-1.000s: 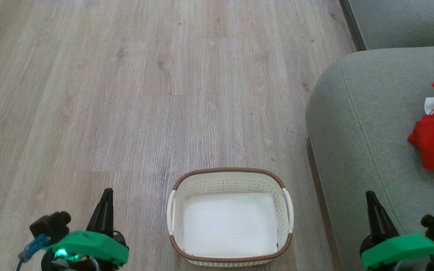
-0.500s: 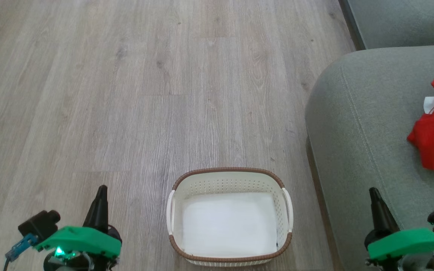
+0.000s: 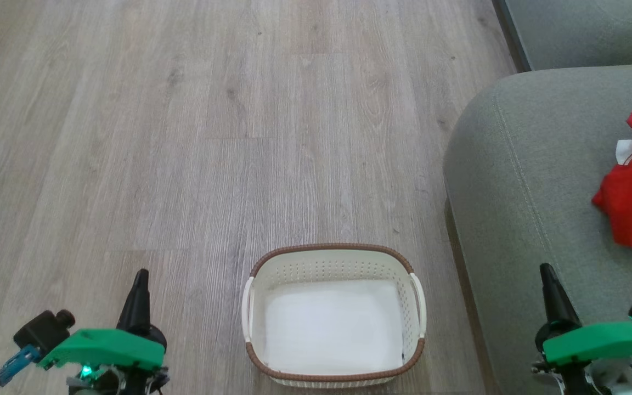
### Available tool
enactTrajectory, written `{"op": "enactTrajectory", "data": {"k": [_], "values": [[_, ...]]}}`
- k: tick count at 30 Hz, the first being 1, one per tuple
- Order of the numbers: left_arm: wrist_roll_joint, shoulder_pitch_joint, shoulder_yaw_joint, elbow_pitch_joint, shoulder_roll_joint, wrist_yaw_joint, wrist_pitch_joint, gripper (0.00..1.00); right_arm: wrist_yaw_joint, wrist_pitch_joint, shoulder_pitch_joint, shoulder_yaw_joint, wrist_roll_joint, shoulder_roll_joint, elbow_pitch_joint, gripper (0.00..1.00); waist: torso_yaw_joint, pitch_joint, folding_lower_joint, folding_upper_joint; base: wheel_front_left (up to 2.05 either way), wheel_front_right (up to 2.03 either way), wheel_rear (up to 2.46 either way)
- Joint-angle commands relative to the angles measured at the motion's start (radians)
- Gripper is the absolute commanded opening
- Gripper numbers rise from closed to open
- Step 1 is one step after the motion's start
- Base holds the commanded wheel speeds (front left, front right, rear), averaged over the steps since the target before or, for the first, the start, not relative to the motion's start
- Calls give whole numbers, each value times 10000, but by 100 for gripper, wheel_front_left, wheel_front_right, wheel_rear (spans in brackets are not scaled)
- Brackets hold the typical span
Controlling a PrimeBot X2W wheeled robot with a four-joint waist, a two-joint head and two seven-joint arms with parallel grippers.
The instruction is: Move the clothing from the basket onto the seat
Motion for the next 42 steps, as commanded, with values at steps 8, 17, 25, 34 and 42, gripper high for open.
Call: {"op": "enactTrajectory", "data": {"k": [8, 17, 25, 34, 42], "values": [[-1023, -604, 438, -438, 38, -132, 280, 0, 0, 315, -651, -73, 914, 27, -226, 0, -19, 9, 0, 0, 0, 0, 0], [-1995, -653, 631, -485, 11, -163, 540, 0, 0, 577, -800, -191, 1762, 104, -179, 0, -40, 18, 0, 0, 0, 0, 0], [-2968, -703, 824, -532, -16, -194, 799, 0, -1, 841, -949, -311, 2608, 183, -131, 0, -61, 28, 0, 0, 0, 0, 0], [-3937, -753, 1016, -579, -43, -224, 1058, 0, -1, 1104, -1098, -432, 3450, 262, -84, 0, -82, 37, 0, 0, 0, 0, 0], [-4801, -797, 1187, -621, -67, -252, 1288, 0, -1, 1340, -1231, -541, 4201, 334, -41, 0, -101, 46, 0, 0, 0, 0, 0]]}}
